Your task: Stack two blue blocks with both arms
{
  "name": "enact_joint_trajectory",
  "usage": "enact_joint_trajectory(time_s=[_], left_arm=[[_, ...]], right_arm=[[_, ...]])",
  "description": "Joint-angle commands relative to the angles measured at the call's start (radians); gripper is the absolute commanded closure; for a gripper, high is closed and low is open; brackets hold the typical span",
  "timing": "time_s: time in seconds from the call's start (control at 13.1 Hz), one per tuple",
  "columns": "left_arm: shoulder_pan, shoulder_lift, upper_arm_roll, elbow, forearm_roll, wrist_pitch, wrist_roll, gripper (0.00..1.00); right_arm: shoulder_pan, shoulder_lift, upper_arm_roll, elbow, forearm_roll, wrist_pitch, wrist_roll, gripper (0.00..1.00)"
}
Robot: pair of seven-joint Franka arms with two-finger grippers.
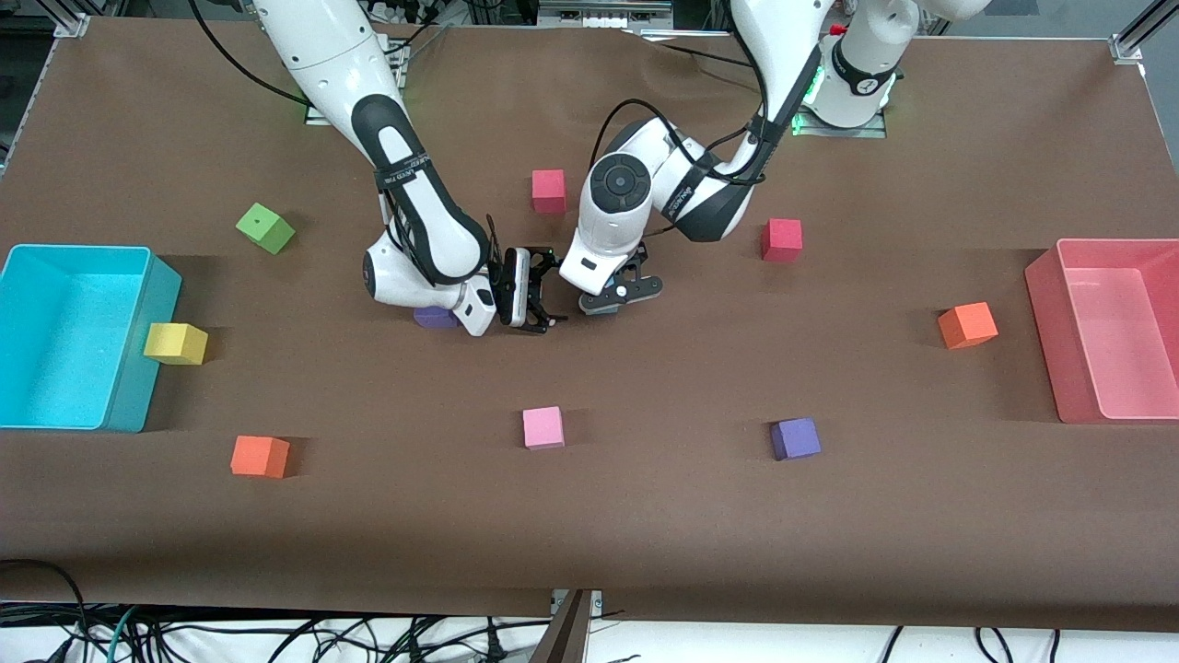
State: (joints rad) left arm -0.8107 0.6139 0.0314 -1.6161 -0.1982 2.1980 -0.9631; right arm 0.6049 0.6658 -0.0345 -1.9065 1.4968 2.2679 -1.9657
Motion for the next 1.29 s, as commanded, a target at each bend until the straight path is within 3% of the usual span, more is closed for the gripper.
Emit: enact_joint_trajectory(time_s=[0.0, 0.38, 0.61, 1.22], left_arm=[[-0.012, 0.02, 0.015, 0.027, 0.017, 0.026, 0.001, 0.0], [-0.007, -0.02, 0.015, 0.025, 0.019, 0.023, -0.003, 0.0], [0.054, -0.149, 0.016, -0.037, 0.02, -0.024, 0.012, 0.0], [0.465, -0.52, 0.016, -0.134, 0.023, -0.404, 0.512, 0.0]], right_arm=[[-0.007, -0.014, 0.007, -0.016, 0.022, 0.001, -0.025, 0.0], [-0.007, -0.014, 0.007, -0.016, 0.022, 0.001, -0.025, 0.0], [-0.007, -0.015, 0.007, -0.017, 0.022, -0.001, -0.024, 0.0], [-0.008, -0.022, 0.005, -0.016, 0.022, -0.001, -0.013, 0.0]])
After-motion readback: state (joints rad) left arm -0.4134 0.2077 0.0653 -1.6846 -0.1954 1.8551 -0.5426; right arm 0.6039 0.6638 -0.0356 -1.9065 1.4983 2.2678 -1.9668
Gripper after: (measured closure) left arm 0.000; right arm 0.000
